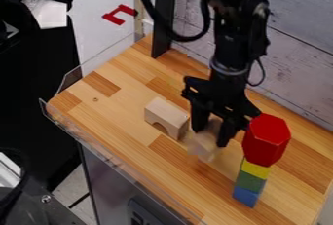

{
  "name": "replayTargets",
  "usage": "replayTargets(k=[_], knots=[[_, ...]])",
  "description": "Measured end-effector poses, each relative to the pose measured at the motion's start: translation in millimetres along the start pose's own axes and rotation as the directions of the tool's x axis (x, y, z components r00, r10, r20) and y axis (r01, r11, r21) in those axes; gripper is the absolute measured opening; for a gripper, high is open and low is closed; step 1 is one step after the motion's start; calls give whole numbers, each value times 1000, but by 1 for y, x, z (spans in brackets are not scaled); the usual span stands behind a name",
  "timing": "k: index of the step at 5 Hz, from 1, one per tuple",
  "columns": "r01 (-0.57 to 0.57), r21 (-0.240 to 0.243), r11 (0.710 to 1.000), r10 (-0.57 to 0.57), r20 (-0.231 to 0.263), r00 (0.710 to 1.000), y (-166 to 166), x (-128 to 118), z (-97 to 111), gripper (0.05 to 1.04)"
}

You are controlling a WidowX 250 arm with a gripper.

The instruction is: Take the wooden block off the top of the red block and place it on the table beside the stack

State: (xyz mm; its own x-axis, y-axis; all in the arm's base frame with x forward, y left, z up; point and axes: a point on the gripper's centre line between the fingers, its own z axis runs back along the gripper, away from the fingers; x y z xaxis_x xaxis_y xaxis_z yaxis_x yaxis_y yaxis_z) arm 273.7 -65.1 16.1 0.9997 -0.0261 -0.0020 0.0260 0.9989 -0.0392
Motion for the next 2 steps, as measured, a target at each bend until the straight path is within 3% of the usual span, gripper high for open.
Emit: replayTargets(k=[1,2], knots=[[3,30,1000,-2,-28,1000,-4,-1,-24,548],[0,33,999,1,-24,1000,-7,5,-29,548]])
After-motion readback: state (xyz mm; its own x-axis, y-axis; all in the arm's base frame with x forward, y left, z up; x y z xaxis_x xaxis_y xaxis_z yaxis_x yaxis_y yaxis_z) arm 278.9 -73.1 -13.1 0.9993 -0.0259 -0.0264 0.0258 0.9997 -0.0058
